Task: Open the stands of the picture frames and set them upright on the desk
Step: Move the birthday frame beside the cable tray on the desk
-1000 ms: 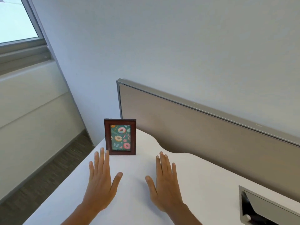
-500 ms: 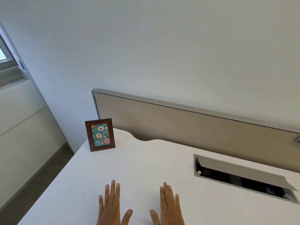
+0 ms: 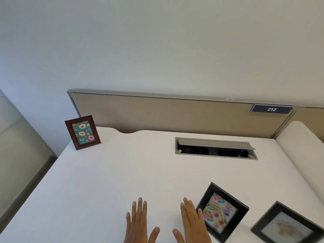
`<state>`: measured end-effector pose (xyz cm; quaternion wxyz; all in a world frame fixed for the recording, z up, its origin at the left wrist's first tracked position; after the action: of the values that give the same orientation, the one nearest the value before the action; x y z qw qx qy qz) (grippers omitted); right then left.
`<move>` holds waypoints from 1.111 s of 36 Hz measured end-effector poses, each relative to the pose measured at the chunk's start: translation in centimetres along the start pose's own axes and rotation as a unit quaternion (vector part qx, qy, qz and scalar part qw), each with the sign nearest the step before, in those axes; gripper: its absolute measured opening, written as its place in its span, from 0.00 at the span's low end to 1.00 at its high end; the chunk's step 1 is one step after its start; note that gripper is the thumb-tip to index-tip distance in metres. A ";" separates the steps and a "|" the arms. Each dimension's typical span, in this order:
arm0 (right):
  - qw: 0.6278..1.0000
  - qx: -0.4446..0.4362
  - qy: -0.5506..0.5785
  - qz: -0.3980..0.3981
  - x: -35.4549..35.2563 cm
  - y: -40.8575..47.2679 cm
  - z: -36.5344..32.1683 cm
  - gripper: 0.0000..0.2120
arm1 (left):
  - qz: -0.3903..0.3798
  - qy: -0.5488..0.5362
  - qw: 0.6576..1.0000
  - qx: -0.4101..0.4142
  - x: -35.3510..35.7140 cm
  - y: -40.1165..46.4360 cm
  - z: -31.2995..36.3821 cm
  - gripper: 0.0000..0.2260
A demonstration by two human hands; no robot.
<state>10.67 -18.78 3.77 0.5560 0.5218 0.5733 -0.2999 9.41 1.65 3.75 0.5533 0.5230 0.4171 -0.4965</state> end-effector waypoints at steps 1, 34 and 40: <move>1.000 0.008 -0.002 -0.001 -0.3 -0.9 0.7 0.38 | -0.007 0.005 1.000 0.005 0.2 -0.4 0.9 0.44; 0.825 0.303 0.467 0.096 -3.8 -12.8 15.5 0.14 | -0.186 -0.246 0.951 -0.022 3.4 1.1 16.1 0.36; 0.682 0.406 0.606 0.051 -3.9 -10.3 15.4 0.17 | -0.210 -0.339 0.915 -0.066 2.6 3.9 16.7 0.29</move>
<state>5.43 -36.90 1.90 -0.1645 0.7930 0.5791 -0.0933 12.67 -15.36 3.58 0.5779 0.1857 0.3365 -0.7199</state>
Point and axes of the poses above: each hand's wrist, its own y-axis towards the middle knuckle, its own x-axis out of the palm, z = x × y, the point moved 5 cm from there along y, towards the middle knuckle, and after that the axes turned 11 degrees about y, right-handed, at the moved point
